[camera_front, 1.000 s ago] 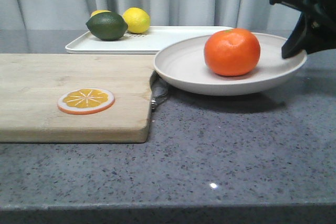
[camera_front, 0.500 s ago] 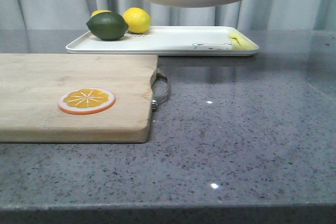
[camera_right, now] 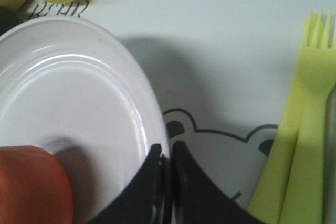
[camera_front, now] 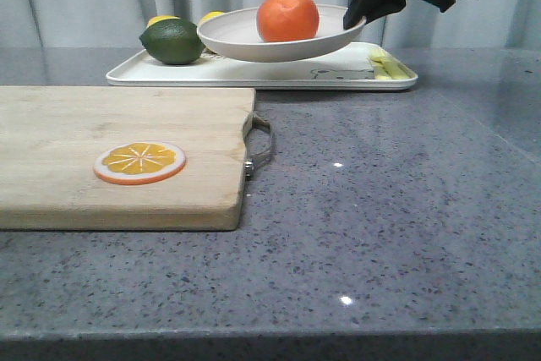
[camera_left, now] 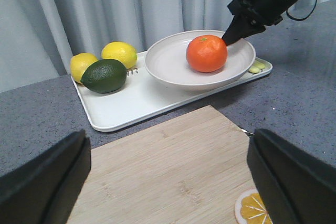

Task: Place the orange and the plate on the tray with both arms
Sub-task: 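Lower the plate onto the white tray and release with the right gripper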

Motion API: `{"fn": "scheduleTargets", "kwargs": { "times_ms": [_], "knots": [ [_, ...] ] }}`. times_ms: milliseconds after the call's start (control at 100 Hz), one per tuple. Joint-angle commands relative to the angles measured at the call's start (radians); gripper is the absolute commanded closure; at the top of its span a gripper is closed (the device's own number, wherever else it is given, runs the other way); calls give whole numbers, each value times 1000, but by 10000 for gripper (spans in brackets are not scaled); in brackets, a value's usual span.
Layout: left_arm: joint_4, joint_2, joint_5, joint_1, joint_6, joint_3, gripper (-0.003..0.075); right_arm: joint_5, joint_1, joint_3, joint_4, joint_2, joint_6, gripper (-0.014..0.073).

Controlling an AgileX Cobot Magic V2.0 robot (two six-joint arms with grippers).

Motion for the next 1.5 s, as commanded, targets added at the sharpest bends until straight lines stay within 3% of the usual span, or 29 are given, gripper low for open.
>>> {"fn": "scheduleTargets", "kwargs": {
  "times_ms": [0,1490],
  "knots": [
    [-13,-3,-37,1,-8,-29,132,1,-26,-106,26,-24,-1,657],
    [-13,-3,-37,1,-8,-29,132,-81,-37,-160,88,110,18,654]
  ]
}}
